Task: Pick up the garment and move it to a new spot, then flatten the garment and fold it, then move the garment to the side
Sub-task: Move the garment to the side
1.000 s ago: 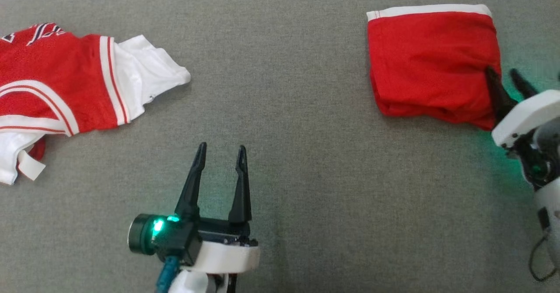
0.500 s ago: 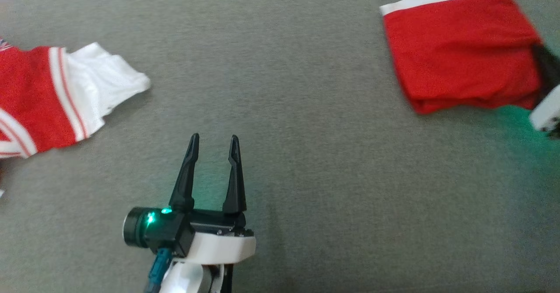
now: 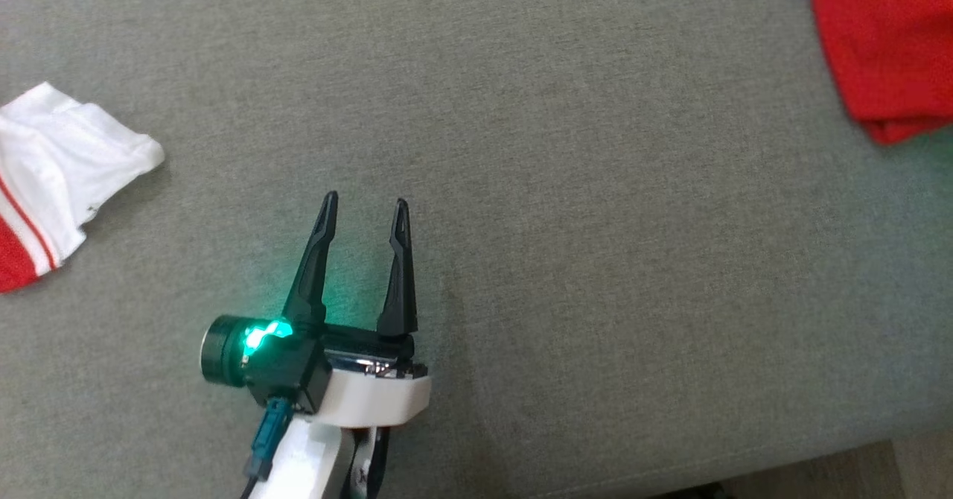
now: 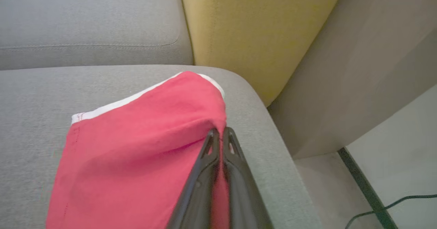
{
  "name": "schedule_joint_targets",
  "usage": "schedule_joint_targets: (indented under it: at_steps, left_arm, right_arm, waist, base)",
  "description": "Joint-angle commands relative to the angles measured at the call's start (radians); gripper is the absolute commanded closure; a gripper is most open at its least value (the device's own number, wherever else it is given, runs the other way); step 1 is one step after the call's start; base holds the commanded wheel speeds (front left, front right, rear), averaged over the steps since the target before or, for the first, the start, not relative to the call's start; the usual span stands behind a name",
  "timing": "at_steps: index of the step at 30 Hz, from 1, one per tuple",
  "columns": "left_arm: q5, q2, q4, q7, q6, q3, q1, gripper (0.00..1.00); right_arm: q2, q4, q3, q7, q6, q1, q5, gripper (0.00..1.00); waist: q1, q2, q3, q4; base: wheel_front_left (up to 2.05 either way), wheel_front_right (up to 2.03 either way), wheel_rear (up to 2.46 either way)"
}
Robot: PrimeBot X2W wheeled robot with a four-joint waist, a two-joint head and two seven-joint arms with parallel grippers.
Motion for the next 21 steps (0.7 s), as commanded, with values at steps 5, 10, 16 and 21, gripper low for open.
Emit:
schedule_joint_targets:
  at_steps: [5,10,16,21]
  left_arm:
    - [0.009,-0.001,-0.033,-0.005,-0.005,0.020,-0.020,0.00]
    - [0.001,-0.001,-0.027,-0.005,-0.005,0.020,-0.010,0.00]
    - [-0.016,-0.001,-0.022,-0.005,0.003,0.021,0.021,0.00]
    - [-0.044,-0.001,-0.006,-0.005,0.013,0.020,0.063,0.00]
  right_arm:
    - [-0.006,0.071,-0.047,-0.097,0.007,-0.052,-0.122,0.00]
    - [0.083,0.104,-0.077,-0.180,0.007,-0.058,-0.206,0.00]
    - [0.192,0.040,-0.061,-0.206,0.007,0.024,-0.173,0.00]
    - [0.292,-0.054,-0.038,-0.238,0.007,0.169,-0.145,0.00]
  waist:
    - [-0.0001,0.0000,-0.012,-0.009]
    - [-0.0001,0.0000,-0.060,0.002]
    - [-0.0001,0.0000,-0.145,0.028]
    - [-0.0001,0.0000,-0.251,0.071]
  base:
    - [0.00,0.00,0.00]
    - [0.00,0.00,0.00]
    - [0.00,0.00,0.00]
    - [0.00,0.00,0.00]
